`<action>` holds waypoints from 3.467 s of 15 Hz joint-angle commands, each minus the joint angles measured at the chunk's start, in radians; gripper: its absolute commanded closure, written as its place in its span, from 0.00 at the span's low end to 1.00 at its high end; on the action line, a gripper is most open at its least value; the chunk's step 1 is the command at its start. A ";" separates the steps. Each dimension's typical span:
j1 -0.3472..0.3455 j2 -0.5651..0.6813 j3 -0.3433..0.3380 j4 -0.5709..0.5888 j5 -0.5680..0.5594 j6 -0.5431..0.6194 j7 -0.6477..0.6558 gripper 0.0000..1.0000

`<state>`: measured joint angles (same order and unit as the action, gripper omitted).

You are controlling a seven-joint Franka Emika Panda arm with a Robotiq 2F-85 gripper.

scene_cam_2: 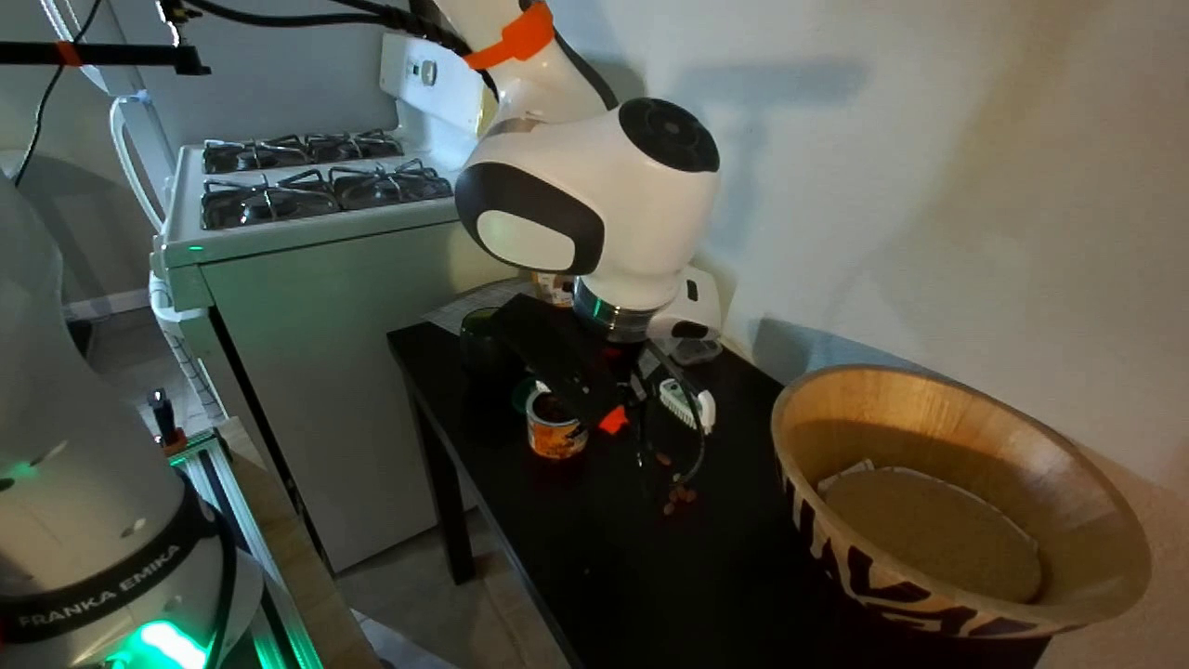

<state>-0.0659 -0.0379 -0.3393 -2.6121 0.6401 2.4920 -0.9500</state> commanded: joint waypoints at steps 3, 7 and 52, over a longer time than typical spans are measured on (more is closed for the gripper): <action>-0.075 0.089 0.063 0.035 0.078 -0.025 -0.053 0.98; -0.102 0.030 0.081 0.027 0.050 -0.041 -0.019 0.92; -0.227 0.243 0.106 0.189 0.233 -0.314 -0.202 0.98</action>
<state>-0.2661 0.1837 -0.2353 -2.4394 0.8623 2.2083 -1.1248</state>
